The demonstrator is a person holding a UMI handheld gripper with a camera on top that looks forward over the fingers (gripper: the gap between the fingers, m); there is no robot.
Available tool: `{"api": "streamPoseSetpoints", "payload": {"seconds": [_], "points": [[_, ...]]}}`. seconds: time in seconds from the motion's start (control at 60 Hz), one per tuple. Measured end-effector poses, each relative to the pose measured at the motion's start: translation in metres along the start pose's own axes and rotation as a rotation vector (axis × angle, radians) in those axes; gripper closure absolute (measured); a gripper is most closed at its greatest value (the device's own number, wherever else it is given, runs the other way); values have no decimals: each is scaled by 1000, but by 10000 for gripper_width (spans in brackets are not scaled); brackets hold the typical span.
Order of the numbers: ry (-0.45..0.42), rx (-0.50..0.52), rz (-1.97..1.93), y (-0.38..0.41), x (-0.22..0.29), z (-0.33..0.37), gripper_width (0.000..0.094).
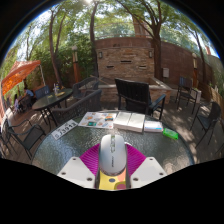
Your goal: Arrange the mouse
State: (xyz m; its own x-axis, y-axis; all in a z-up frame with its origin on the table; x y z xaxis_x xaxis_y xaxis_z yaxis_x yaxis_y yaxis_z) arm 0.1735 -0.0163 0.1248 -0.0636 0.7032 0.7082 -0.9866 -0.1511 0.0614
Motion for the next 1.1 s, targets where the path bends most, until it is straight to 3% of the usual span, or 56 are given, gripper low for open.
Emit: {"api": "streamPoseSetpoints", "payload": {"seconds": [0.117,0.283,0.317,0.383,0.433,0.7,0.833,1.1], "points": [[128,22,3,2,-47,-69,550],[209,30,13,2,-78,-100,411],[194,13,14,1,-75,-94,342],[169,8,39,6,-68,-76,63],[171,1,51,8,-60,-61,107],[75,-106,41,34,-38,87,78],[43,-167,22,50,-57,147,70],[59,-210,-31,78,-106,207,82]]}}
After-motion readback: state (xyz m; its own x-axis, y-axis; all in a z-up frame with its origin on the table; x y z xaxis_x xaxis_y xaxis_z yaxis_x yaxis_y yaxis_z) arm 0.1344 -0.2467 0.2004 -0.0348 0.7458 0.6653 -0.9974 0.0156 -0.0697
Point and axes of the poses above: the point between the fingertips, and its own axes, seen from behind it with the camera up: y to the left, x up, z backward, against the way the camera looks, the point moved 1 cm from there along z, backward, against the way the camera looks, and after that the axes turned 14 degrees about y, right-handed, at the moved point
